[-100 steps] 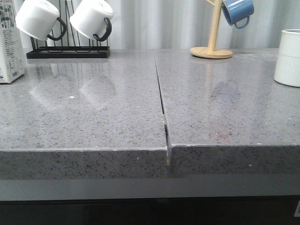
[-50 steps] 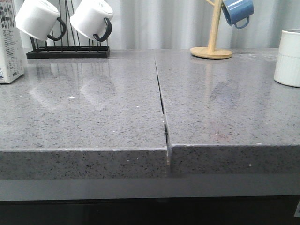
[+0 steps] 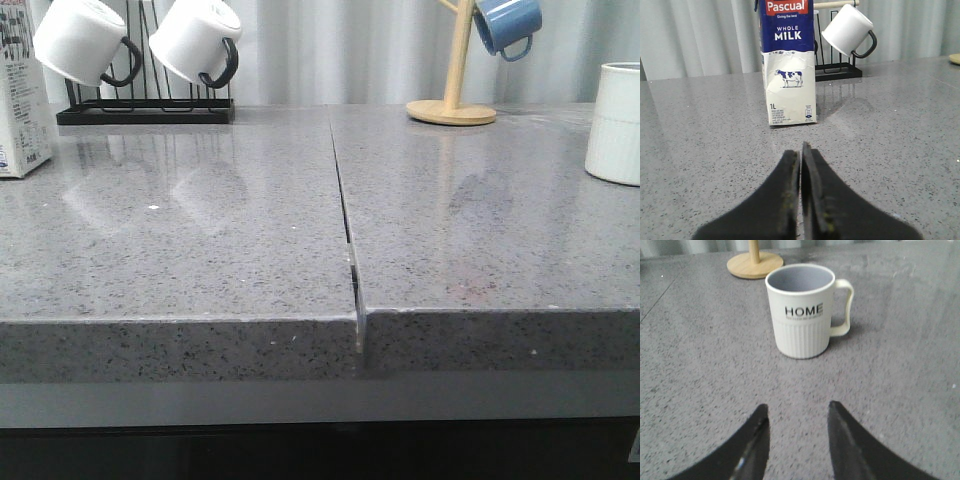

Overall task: Place milk next to cup
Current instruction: 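Reach the right gripper to the white HOME mug and grasp its handle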

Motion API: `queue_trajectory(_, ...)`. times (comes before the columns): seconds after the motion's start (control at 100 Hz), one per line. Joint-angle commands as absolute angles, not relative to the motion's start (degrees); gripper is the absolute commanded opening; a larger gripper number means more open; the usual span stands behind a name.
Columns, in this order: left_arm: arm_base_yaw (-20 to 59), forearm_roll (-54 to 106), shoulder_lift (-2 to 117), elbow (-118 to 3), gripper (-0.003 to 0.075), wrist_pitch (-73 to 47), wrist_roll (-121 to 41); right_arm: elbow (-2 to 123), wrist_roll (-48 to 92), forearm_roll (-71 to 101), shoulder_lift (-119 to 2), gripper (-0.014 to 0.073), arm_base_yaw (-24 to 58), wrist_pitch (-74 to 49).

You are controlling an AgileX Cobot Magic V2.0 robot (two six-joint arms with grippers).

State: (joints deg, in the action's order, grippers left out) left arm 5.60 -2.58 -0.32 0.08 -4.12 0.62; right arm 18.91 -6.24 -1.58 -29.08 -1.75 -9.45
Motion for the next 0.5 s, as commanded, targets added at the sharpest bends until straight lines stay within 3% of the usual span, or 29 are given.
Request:
queue_trajectory(0.0,5.57,-2.14,-2.18,2.51,-0.0015,0.53,1.05,21.09,-5.98,-4.79,-30.71,0.0328,-1.92,-1.52)
queue_trajectory(0.49,5.57,-2.14,-2.18,2.51,-0.0015,0.53,1.05,21.09,-5.98,-5.92,-45.60,0.0328,-10.08,17.35)
